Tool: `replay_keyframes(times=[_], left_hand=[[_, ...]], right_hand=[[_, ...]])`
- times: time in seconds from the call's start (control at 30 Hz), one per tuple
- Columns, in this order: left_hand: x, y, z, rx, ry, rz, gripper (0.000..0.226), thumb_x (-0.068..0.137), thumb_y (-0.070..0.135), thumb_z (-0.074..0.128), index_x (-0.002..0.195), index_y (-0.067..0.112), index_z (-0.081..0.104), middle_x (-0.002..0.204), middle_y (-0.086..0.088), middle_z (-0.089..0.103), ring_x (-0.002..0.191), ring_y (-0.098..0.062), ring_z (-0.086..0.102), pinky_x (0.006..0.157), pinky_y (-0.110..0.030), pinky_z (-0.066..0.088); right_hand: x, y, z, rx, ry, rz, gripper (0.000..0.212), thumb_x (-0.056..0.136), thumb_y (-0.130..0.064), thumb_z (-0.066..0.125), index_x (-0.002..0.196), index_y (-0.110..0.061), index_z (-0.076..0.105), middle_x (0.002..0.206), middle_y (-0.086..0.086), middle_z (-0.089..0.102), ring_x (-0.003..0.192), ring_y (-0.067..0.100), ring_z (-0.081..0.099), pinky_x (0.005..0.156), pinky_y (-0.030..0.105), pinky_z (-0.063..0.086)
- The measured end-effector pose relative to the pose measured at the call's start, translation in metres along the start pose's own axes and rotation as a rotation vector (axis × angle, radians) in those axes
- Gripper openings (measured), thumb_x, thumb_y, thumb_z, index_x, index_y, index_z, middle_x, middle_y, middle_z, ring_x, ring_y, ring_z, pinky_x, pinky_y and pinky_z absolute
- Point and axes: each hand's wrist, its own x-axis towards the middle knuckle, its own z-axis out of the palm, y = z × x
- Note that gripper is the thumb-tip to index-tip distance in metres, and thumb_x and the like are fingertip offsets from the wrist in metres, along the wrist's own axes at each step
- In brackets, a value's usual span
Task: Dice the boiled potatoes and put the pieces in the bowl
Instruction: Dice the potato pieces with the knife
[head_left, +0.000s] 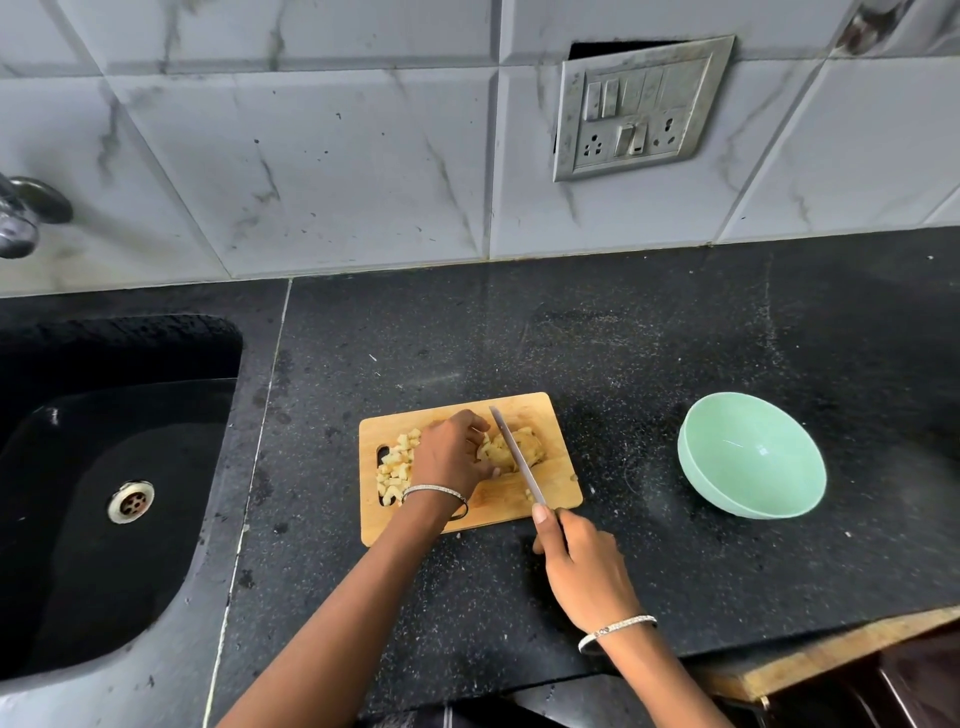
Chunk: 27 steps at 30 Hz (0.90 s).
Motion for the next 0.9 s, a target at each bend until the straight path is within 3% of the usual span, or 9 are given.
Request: replay_keyframes(times=[0.2,0.5,0.7,0.9], left_hand=[[-0.003,-0.001,0.001,-0.071,0.008,0.006,0.048,0.059,0.018,0.091,0.101,0.021,0.068,0.086,0.007,0.068,0.073,-0.006,0.06,0.06,-0.003,0.04],[-0.006,-0.006,0.001,-0.132,0.049,0.063,0.037,0.06,0.014,0.089,0.093,0.018,0.072,0.081,0.007,0.069,0.071,-0.007,0.063,0.071,-0.022,0.055],[-0.008,-0.007,0.001,-0.151,0.057,0.074,0.035,0.061,0.014,0.088,0.091,0.02,0.072,0.08,0.009,0.068,0.072,-0.007,0.063,0.071,-0.027,0.057],[-0.01,-0.01,-0.003,-0.185,0.058,0.064,0.034,0.061,0.013,0.089,0.087,0.023,0.07,0.079,0.01,0.067,0.072,-0.007,0.062,0.069,-0.023,0.055]], right_hand=[[0.0,0.003,0.004,-0.004,-0.006,0.006,0.047,0.102,-0.051,0.03,0.084,-0.022,0.062,0.071,-0.012,0.062,0.074,0.018,0.06,0.069,0.035,0.042],[0.004,0.007,0.01,-0.024,-0.006,0.008,0.051,0.099,-0.056,0.027,0.085,-0.02,0.06,0.077,0.002,0.066,0.079,0.027,0.063,0.073,0.04,0.048],[0.003,0.009,0.012,-0.054,0.002,0.029,0.058,0.094,-0.064,0.019,0.086,-0.023,0.058,0.08,0.001,0.067,0.081,0.028,0.064,0.074,0.042,0.049],[0.002,0.006,0.01,-0.074,-0.003,0.019,0.051,0.099,-0.058,0.024,0.087,-0.023,0.059,0.081,-0.001,0.068,0.083,0.027,0.064,0.075,0.041,0.049]])
